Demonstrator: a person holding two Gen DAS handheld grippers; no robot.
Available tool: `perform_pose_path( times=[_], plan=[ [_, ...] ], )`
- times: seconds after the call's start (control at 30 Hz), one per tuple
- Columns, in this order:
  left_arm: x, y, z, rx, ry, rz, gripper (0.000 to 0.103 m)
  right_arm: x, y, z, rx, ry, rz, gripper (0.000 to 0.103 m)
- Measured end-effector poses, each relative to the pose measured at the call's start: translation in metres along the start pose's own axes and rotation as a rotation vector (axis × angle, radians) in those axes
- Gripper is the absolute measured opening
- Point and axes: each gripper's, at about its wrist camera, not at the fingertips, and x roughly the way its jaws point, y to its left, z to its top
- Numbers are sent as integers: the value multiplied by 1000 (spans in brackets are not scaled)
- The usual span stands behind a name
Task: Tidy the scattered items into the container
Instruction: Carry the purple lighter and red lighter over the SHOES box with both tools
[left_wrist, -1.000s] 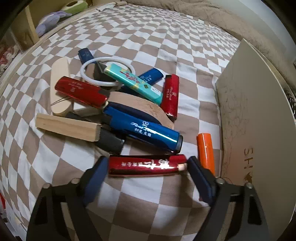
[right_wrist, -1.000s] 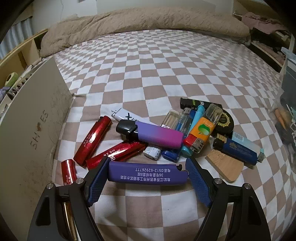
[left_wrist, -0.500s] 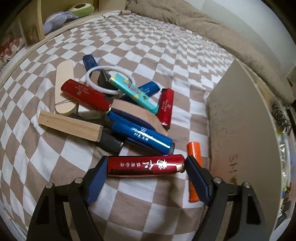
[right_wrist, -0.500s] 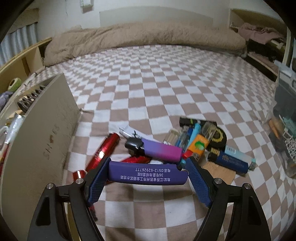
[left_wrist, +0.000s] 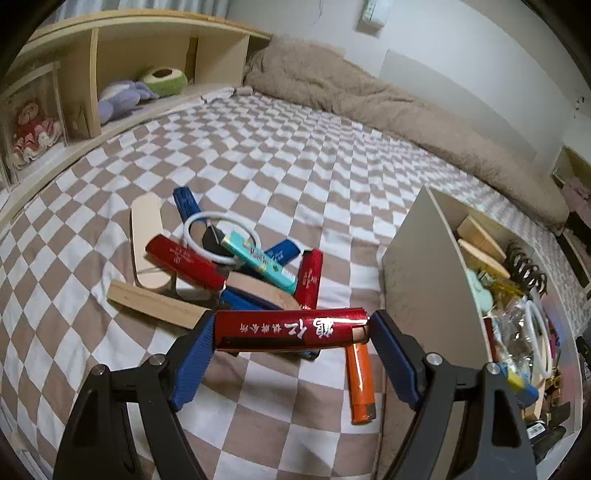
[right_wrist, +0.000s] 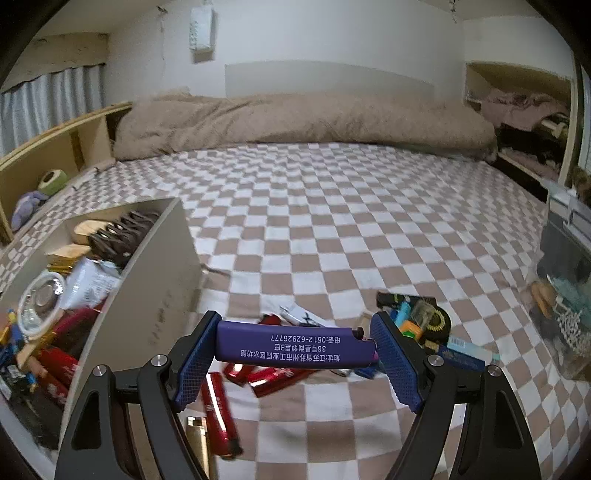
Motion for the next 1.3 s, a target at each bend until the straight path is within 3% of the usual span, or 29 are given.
perform_pose_path(
  times=[0.7,1.3],
  plan=[
    [-42,-23,2,96,-222,-50,83,-31,49,11,-81,-121,80,82],
    [-58,-55,-10,212,-262,-146,83,-47,95,9,-184,-159,173,82]
  ],
)
